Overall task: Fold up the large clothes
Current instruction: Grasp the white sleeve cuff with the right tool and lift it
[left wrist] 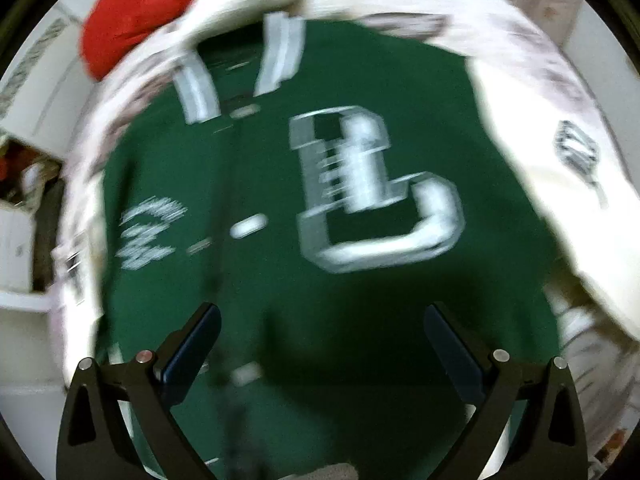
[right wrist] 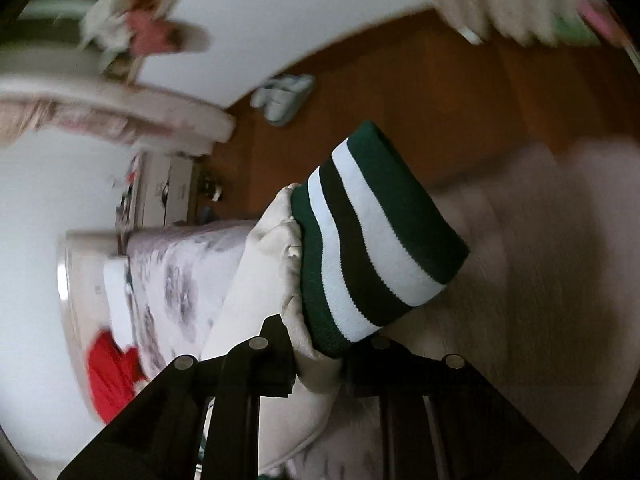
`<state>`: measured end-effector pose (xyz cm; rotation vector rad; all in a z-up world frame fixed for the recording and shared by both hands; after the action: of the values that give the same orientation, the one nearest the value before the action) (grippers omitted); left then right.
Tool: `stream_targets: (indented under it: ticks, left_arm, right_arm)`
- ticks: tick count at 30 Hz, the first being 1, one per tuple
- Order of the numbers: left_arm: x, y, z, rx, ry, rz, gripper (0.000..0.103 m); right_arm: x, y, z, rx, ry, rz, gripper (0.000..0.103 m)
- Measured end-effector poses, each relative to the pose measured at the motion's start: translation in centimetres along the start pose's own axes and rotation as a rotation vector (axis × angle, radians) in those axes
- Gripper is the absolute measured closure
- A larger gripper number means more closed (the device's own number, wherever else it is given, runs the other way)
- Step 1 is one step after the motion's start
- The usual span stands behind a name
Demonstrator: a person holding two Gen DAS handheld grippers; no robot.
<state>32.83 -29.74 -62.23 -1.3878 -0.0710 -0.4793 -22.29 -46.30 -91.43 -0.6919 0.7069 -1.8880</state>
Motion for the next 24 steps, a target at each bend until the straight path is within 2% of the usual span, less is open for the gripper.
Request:
stream_targets:
  ticks: [4, 6, 9, 13, 16, 19, 21, 24]
  left_arm:
    - [3.6, 2.6, -5.8, -0.078, 0.017, -0.023, 0.000]
    - [4.8, 5.1, -8.5, -0.065, 0.081, -0.010, 0.000]
    - [4.7, 8.1, -10.0, -0.038, 0.141, 0.038, 0.000]
    - [4.6, 7.6, -9.6, -0.075, 0.135, 0.011, 0.000]
    - [4.3, 6.3, -7.6, -0.080, 0.082, 0.001, 0.000]
    - [4.1, 4.6, -3.4, -0.062, -0.020, -0.025, 0.000]
    - [3.7, 3.4, 1.1, -0.017, -0.093, -0.050, 0.000]
    - [2.7, 2.5, 7.5, 0.050, -0.180, -0.065, 0.000]
  right_arm:
    - [2.0, 3.9, 1.9, -0.016, -0.077, 0.010, 0.086]
    - [3.0, 6.4, 2.2, -0.037, -0.055, 0.021, 0.086]
    - [5.0, 9.3, 4.3, -0.050, -0.050, 0.038, 0.086]
    - [8.6, 8.9, 6.9, -0.044, -0.151, 0.021, 0.087]
    - [9.5, 8.5, 11.0, -0.004, -0.231, -0.011, 0.087]
    - [8.9, 6.2, 16.1, 0.073, -0.292, -0.037, 0.087]
    - [7.2, 4.3, 20.0, 0.130, -0.338, -0.042, 0.087]
    - [2.0, 1.6, 27.4, 0.215, -0.456, -0.009, 0.087]
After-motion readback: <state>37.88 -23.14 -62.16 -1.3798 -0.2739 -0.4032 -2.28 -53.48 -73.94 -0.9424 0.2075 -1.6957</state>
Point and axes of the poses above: each gripper's, at about its wrist camera, not at the fingertips, and y roughly the way its jaws point, z to its left, x to its top, the point moved 9 cm from there along y, roughly the way its jaws point, and after that the axes turned 8 degrees about -z, right-handed, at the moved point
